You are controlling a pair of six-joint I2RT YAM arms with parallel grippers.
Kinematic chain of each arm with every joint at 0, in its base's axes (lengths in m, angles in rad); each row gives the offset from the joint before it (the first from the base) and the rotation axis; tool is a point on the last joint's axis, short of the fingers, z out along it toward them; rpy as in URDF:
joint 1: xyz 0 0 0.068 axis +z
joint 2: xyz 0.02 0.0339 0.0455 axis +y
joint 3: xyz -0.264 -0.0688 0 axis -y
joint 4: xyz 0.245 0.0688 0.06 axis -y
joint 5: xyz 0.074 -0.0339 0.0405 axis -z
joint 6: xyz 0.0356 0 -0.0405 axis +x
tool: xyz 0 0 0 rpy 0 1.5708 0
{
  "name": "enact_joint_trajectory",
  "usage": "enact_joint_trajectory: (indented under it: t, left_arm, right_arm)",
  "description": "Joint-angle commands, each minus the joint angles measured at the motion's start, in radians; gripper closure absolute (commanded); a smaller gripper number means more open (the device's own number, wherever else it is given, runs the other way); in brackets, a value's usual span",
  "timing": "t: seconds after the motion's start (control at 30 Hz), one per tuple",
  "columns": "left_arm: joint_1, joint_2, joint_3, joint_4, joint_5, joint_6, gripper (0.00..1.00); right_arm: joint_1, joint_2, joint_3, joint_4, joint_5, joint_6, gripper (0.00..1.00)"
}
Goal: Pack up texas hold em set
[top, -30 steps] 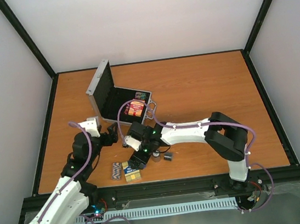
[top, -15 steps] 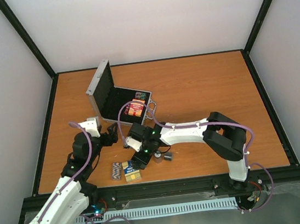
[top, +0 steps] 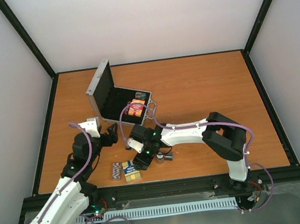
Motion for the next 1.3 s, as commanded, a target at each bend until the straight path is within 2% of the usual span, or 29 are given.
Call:
enact_joint_trajectory:
  t: [0.0,0.6,0.9,1.27]
  left_arm:
    - [0.004,-0.017,0.000,0.028,-0.010,0.019,0.13]
    - [0.004,-0.019,-0.001,0.023,-0.011,0.017,0.13]
    - [0.004,-0.028,-0.003,0.020,-0.012,0.017,0.13]
    - [0.004,-0.026,-0.004,0.020,-0.015,0.018,0.13]
  right_arm:
    - [0.000,0.012,-0.019,0.004,-0.018,0.008,0.27]
    - [0.024,0.021,-0.033,0.015,-0.022,0.023,0.35]
    - [0.025,0.008,-0.039,0.022,0.001,0.034,0.42]
    - [0.023,-0.074,-0.048,0.046,0.030,0.047,0.47]
